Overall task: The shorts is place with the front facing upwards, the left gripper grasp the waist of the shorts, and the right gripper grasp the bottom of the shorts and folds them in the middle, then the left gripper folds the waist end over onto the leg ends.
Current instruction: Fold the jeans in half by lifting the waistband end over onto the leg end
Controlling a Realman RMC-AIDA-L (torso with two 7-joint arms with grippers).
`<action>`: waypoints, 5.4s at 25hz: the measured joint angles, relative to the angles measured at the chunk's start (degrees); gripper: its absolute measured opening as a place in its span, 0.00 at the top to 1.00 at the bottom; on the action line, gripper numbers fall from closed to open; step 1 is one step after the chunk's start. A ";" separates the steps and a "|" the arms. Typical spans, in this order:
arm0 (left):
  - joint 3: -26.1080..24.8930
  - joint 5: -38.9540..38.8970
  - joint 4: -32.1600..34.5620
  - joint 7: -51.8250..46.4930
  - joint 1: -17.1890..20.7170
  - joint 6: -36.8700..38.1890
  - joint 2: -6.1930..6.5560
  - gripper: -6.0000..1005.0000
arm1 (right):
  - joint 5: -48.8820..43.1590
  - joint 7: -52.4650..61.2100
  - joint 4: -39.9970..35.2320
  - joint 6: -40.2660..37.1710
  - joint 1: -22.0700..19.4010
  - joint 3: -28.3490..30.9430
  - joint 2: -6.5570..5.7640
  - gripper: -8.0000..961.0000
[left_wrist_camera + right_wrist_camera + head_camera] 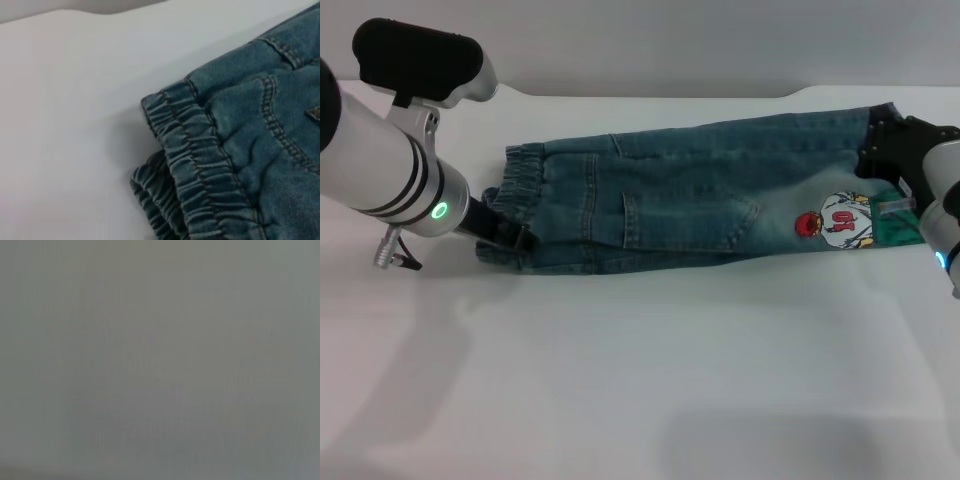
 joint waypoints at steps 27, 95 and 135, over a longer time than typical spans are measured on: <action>0.09 -0.12 -20.49 0.26 10.57 -1.23 0.13 0.64 | 0.43 3.00 -3.21 2.20 4.05 -2.34 0.34 0.99; 6.90 -0.64 -41.13 1.08 14.52 6.02 0.15 0.89 | 0.04 40.86 -27.49 -7.63 19.95 -23.69 0.54 0.99; 9.81 -2.28 -43.76 2.32 11.87 8.11 0.05 0.89 | -1.42 49.10 -20.35 -1.42 29.62 -42.45 1.25 0.99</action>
